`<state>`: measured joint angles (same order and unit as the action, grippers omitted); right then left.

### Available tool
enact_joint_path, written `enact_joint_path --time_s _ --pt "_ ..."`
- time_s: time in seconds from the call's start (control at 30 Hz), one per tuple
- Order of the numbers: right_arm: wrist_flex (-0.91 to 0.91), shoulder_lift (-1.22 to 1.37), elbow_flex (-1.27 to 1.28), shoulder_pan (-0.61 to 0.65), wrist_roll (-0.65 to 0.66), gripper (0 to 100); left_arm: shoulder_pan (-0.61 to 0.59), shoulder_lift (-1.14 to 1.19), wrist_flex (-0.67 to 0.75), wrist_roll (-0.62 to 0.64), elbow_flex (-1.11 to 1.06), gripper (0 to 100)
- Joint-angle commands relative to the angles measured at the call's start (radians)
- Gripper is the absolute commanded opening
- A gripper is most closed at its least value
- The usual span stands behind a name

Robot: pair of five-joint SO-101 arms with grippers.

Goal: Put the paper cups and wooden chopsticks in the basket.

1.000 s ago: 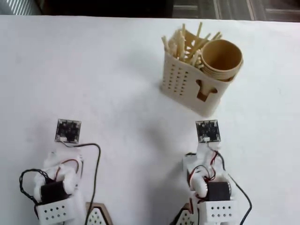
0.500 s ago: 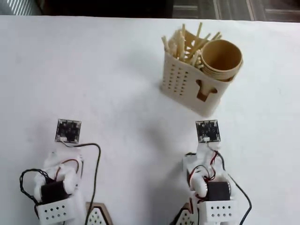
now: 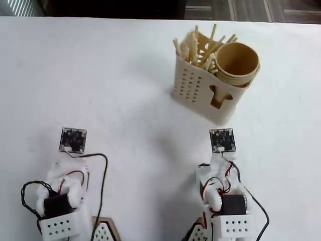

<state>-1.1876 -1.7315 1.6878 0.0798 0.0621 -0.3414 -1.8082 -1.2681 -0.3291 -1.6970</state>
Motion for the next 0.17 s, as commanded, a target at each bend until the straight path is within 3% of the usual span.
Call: enact_joint_path --time_s 0.0,0.13 --pt "-0.002 -0.002 0.006 -0.002 -0.003 1.8 -0.012 0.002 -0.008 0.006 0.005 2" --pt "-0.002 -0.002 0.006 -0.002 -0.003 1.8 -0.012 0.002 -0.008 0.006 0.005 2"
